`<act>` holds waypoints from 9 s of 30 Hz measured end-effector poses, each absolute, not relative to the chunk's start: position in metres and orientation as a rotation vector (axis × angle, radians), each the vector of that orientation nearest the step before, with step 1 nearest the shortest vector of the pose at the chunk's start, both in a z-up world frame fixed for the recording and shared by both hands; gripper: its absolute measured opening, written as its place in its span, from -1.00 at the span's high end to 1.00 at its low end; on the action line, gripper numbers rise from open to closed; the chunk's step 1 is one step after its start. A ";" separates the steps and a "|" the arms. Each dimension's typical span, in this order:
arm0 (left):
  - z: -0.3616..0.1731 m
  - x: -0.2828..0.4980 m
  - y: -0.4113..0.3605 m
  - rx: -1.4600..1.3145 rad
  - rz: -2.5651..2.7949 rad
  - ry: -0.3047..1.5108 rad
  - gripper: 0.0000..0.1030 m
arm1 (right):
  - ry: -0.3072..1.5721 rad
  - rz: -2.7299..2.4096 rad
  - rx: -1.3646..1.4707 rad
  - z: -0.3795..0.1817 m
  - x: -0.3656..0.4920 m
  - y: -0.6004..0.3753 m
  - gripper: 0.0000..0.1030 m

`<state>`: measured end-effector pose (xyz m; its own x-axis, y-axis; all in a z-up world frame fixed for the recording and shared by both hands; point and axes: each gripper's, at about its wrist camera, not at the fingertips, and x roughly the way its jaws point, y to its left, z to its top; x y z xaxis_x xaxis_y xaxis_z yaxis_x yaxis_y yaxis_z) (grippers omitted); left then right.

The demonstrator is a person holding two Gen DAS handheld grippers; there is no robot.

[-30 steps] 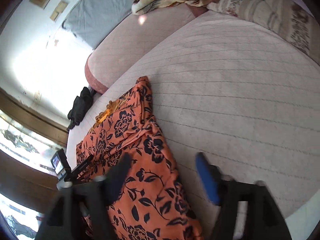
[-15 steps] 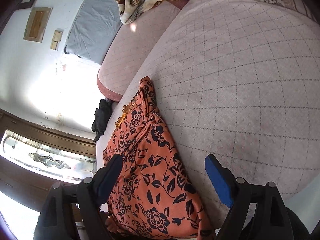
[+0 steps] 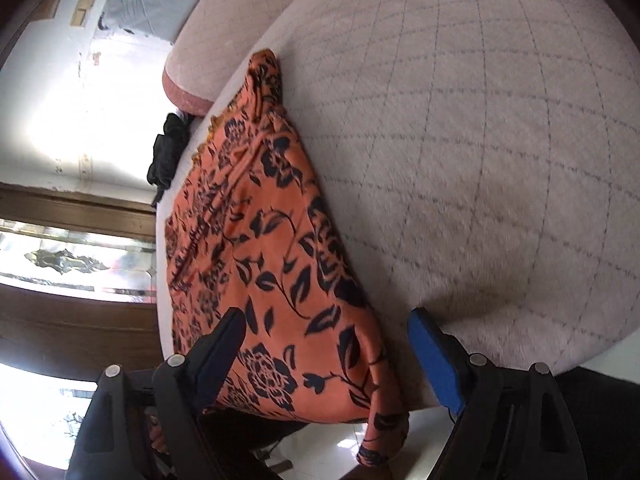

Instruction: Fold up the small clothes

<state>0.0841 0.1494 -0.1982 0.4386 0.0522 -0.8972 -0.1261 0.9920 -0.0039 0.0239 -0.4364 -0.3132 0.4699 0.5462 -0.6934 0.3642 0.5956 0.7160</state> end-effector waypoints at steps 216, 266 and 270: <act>-0.197 0.205 -0.009 0.101 0.095 0.877 -0.62 | 1.049 0.090 0.663 -0.282 0.194 -0.316 0.10; -0.228 0.191 0.096 -0.381 0.187 1.047 -0.64 | 0.989 0.203 0.850 -0.282 0.174 -0.327 -0.05; -0.227 0.184 0.101 -0.478 0.087 1.035 -0.64 | 0.985 0.234 0.997 -0.284 0.152 -0.337 -0.22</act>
<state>0.1838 0.1014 -0.2268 0.5165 -0.1526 -0.8426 -0.2905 0.8944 -0.3400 0.1519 -0.3375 -0.2843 0.5685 0.5765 -0.5870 0.2505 0.5583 0.7909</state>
